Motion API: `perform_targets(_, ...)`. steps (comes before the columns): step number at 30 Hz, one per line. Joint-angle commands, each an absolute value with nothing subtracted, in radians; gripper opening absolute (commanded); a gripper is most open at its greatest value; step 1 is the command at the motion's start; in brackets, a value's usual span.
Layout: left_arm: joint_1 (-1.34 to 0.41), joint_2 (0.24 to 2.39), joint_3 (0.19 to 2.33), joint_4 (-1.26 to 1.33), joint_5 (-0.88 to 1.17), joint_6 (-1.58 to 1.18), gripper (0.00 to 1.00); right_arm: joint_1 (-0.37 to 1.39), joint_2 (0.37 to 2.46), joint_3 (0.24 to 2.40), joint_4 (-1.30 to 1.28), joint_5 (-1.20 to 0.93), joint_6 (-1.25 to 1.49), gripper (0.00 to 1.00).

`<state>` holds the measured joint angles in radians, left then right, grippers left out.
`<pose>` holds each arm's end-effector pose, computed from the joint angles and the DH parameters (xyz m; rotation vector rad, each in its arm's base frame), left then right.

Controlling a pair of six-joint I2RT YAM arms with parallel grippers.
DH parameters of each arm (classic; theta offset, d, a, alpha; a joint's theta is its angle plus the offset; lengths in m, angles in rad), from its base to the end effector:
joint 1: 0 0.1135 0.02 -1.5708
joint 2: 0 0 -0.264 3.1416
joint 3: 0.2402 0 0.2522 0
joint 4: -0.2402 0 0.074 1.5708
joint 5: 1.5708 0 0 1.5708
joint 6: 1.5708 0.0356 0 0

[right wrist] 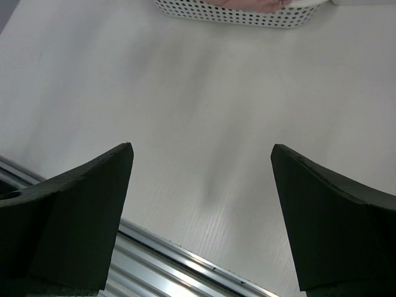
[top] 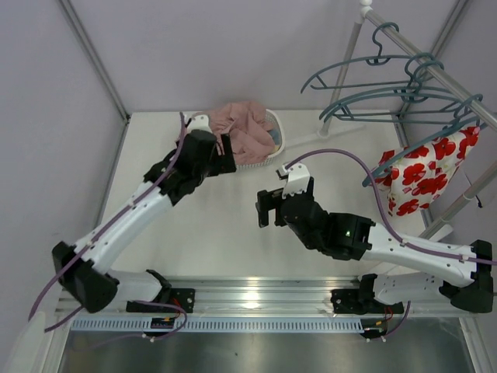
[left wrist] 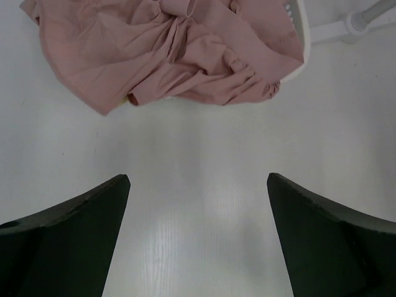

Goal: Place the skirt on the hanger

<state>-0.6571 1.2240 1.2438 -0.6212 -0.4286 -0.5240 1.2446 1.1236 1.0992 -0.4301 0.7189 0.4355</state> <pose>0.2162 -0.1481 0.3664 -0.1008 2.1180 -0.2369 0.1000 0.2224 0.3613 -0.3339 1.8989 0.4020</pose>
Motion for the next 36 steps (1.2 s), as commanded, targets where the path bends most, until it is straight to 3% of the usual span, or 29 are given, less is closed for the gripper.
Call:
perform_targets(1,-0.583,1.354,1.357,-0.537,-0.328,-0.476,0.99,1.223,1.091,1.059,-0.35,0.744,0.468,0.99)
perform_targets(12,-0.485,1.943,1.998,-0.592,-0.42,-0.307,0.96,1.109,1.026,0.957,-0.299,0.612,0.532,0.99)
perform_targets(16,-0.446,2.084,2.074,-0.562,-0.377,-0.29,0.91,1.077,1.025,0.939,-0.307,0.597,0.543,0.99)
perform_targets(25,-0.413,2.172,2.027,-0.463,-0.318,-0.232,0.84,1.011,1.045,0.931,-0.276,0.543,0.537,0.99)
perform_targets(31,-0.39,2.189,1.997,-0.407,-0.353,-0.232,0.7,0.973,1.072,0.939,-0.262,0.485,0.537,0.99)
perform_targets(34,-0.37,2.195,1.98,-0.374,-0.324,-0.235,0.56,0.968,1.077,0.939,-0.262,0.486,0.543,0.99)
perform_targets(36,-0.361,2.197,1.971,-0.356,-0.305,-0.229,0.4,0.966,1.08,0.936,-0.259,0.494,0.548,0.99)
